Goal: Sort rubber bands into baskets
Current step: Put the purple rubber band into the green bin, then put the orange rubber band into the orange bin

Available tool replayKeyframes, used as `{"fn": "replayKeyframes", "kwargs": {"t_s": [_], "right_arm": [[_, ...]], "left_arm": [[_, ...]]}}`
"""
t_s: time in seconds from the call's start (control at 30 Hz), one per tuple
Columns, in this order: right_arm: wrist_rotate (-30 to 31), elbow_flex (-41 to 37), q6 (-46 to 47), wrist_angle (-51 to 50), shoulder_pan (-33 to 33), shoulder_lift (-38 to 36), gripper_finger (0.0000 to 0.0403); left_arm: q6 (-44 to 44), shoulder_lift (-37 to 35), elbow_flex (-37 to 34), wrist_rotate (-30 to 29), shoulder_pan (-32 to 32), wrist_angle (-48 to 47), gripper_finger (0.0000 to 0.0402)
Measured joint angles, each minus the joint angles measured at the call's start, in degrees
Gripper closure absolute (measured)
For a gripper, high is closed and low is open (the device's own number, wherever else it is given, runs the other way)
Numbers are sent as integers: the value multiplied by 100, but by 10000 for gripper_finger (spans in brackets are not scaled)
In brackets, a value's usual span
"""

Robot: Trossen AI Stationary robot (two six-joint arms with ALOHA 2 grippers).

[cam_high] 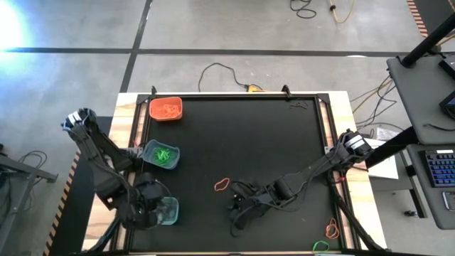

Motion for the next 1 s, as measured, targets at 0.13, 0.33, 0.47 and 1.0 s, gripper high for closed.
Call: {"fn": "replayKeyframes", "kwargs": {"t_s": [0.13,0.33,0.47,1.0], "right_arm": [[1,0,53,0,0,0,223],[7,0,45,2,0,0,223],[11,0,19,4,0,0,223],[9,0,-164,-9,0,0,223]], "left_arm": [[-115,140,-375,79,2,23,402],[-201,262,-1081,135,6,808,402],[-200,309,-1381,254,6,1513,400],[-379,434,-1443,646,8,1487,298]]}}
